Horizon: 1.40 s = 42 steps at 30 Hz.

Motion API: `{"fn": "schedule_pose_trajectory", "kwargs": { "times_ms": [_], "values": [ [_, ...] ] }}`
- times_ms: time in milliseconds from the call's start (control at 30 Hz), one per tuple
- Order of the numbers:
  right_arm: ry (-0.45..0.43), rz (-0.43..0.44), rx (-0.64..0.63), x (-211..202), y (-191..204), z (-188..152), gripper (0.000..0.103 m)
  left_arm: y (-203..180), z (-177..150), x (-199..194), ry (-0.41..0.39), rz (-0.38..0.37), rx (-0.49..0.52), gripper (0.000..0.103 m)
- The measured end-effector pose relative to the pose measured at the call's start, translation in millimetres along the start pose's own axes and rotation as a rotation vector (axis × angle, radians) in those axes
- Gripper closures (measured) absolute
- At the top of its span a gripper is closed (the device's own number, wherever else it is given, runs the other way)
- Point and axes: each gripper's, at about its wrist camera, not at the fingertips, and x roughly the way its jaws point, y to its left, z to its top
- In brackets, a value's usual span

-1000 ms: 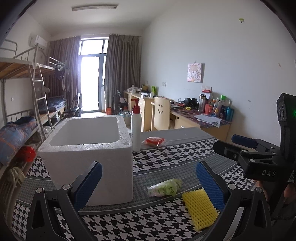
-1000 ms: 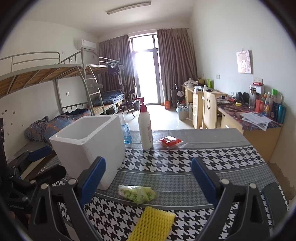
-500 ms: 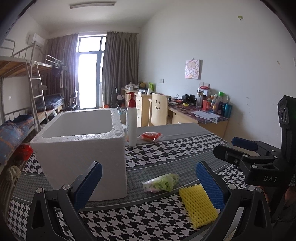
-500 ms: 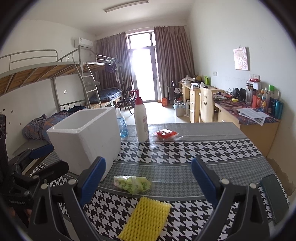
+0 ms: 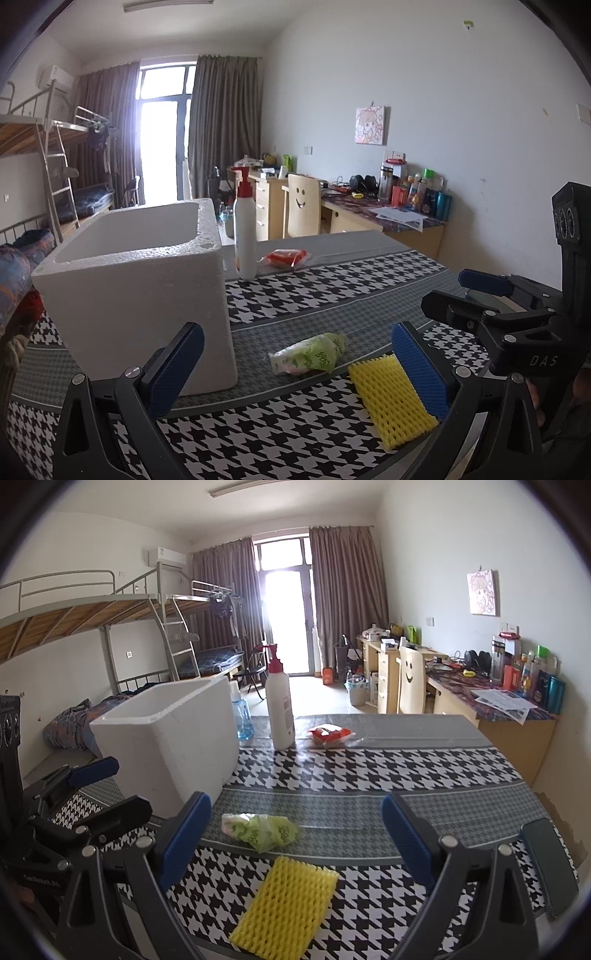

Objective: Organize soft objects
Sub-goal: 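Move both tools over the yellow mesh sponge and green packet, then grasp the green-and-white packet with the left tool while the right tool grasps the yellow mesh sponge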

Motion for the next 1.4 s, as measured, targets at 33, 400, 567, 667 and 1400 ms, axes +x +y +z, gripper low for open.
{"fn": "schedule_pose_trajectory", "kwargs": {
  "times_ms": [33,400,567,667,1400],
  "values": [
    [0.007,-0.001,0.007,0,-1,-1,0.007,0,0,2,0.004,-0.003,0.001,0.001],
    [0.051,-0.037,0.015,3,-6,-17,0.007,-1,-4,22,0.046,-0.022,0.033,0.001],
    [0.071,-0.041,0.056,6,-16,-22,0.007,-4,-3,30,0.057,-0.032,0.055,0.001],
    [0.081,-0.044,0.061,7,-18,-25,0.007,-4,-5,33,0.070,-0.043,0.058,0.001],
    [0.132,-0.004,0.058,14,-24,-41,0.007,-20,-9,85,0.256,-0.119,0.084,0.026]
  ]
}}
